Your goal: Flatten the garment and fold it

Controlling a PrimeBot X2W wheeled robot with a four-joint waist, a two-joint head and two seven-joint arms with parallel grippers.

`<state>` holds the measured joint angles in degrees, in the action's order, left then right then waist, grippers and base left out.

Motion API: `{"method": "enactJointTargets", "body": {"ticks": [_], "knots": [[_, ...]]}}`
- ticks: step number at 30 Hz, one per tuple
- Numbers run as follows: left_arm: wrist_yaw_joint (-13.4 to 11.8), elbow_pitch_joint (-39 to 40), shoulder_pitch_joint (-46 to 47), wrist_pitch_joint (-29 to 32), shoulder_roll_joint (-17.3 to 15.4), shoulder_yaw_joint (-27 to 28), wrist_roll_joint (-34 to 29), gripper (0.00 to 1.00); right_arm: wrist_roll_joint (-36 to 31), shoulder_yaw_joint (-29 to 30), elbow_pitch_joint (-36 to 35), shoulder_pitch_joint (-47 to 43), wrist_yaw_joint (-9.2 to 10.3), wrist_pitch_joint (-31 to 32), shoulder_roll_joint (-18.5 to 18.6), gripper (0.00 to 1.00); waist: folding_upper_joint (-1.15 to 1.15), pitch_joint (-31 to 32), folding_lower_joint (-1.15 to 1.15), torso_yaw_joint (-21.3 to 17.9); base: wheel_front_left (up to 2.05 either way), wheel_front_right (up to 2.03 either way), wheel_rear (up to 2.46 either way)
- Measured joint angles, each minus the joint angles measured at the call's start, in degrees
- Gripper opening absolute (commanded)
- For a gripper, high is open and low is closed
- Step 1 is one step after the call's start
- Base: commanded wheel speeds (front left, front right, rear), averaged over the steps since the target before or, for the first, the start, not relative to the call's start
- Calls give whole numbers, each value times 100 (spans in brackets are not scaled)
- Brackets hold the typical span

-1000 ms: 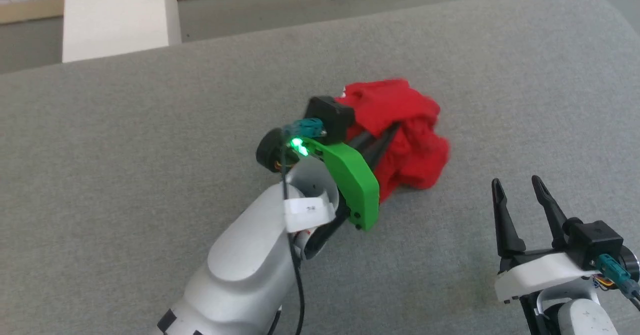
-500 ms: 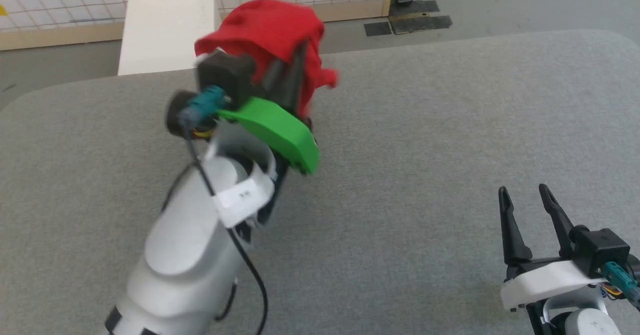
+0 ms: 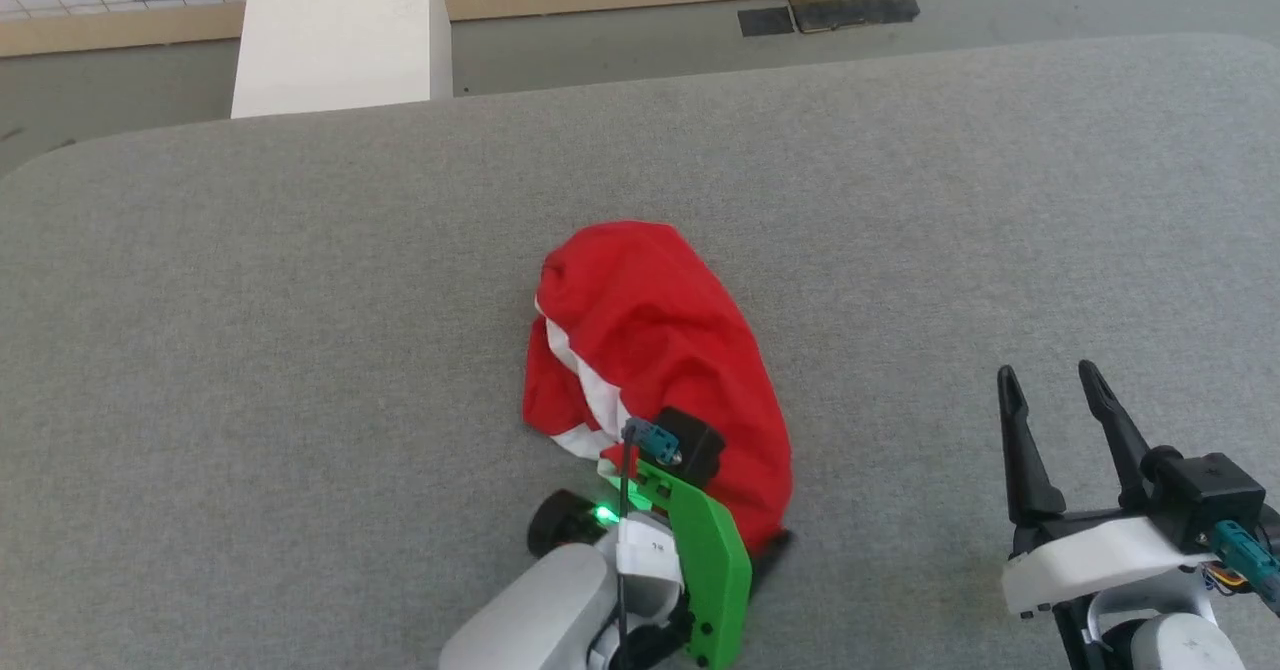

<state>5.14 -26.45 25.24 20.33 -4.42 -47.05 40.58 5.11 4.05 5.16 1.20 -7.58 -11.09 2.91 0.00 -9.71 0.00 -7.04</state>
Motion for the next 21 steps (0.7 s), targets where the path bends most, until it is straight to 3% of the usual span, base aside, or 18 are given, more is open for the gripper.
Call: {"method": "enactJointTargets", "body": {"ticks": [5, 10, 15, 21], "knots": [[82, 245, -54, -237, 85, 148, 485, 100, -9, 38, -30, 1, 0, 1, 1, 100, 0, 29, 0, 81, 0, 0, 0], [99, 979, -254, -609, -29, 432, 691, 100, -32, 23, -88, -1, 0, 52, 0, 100, 0, 162, 0, 221, 0, 0, 0], [-227, 1781, -665, -1216, -409, 903, 677, 100, -96, -89, -201, -9, 0, 108, 0, 100, 0, 343, 0, 378, 0, 0, 0], [-770, 2340, -1233, -2686, -842, 1631, 115, 100, -316, -590, -434, -27, 0, 308, 3, 100, 0, 535, 0, 585, 0, 0, 0]]}}
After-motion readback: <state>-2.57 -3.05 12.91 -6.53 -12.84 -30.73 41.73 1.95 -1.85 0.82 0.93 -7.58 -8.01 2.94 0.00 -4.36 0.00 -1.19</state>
